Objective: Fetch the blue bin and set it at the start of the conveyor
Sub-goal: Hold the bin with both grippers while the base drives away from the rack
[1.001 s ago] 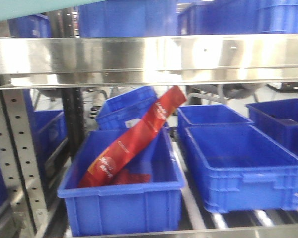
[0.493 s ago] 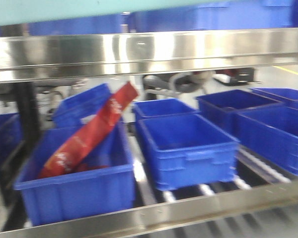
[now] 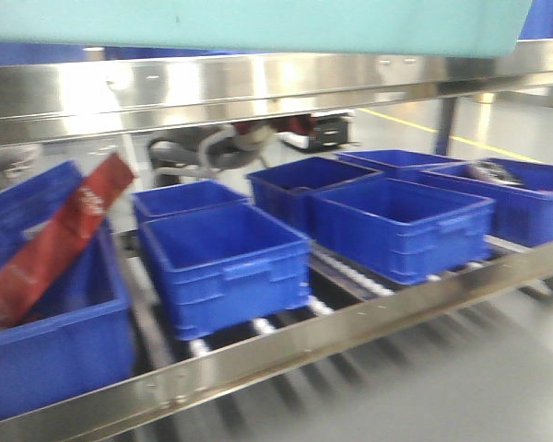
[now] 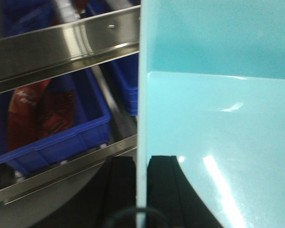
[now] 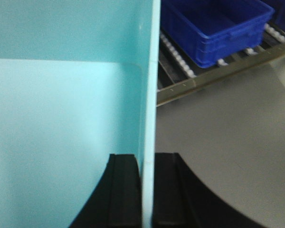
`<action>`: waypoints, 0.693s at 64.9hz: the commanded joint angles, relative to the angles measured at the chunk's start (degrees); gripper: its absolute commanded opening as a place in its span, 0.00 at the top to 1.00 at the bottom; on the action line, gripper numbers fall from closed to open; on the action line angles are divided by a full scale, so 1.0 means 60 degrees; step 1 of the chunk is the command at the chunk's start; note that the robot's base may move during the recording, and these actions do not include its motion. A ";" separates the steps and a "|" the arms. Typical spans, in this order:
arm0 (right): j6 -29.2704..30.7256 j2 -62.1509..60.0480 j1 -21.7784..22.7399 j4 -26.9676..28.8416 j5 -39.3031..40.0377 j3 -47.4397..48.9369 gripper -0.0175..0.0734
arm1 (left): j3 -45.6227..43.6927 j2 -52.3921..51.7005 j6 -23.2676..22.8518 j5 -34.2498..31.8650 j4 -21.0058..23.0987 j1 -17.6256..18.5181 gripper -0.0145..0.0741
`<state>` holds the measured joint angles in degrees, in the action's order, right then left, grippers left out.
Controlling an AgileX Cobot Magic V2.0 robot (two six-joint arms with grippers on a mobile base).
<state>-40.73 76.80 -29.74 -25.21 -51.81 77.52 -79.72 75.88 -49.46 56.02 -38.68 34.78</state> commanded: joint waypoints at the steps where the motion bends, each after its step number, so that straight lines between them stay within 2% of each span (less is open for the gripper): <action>1: 0.0041 -0.0134 -0.0025 -0.0159 0.0014 0.0119 0.99 | -0.0047 0.0008 -0.0006 -0.0319 -0.0312 0.0044 0.96; 45: 0.0041 -0.0134 -0.0025 -0.0159 -0.0006 0.0119 0.99 | -0.0047 0.0008 -0.0006 -0.0319 -0.0312 0.0044 0.96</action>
<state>-40.89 76.80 -29.74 -24.86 -52.16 77.52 -79.72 75.88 -49.46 55.90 -38.68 34.78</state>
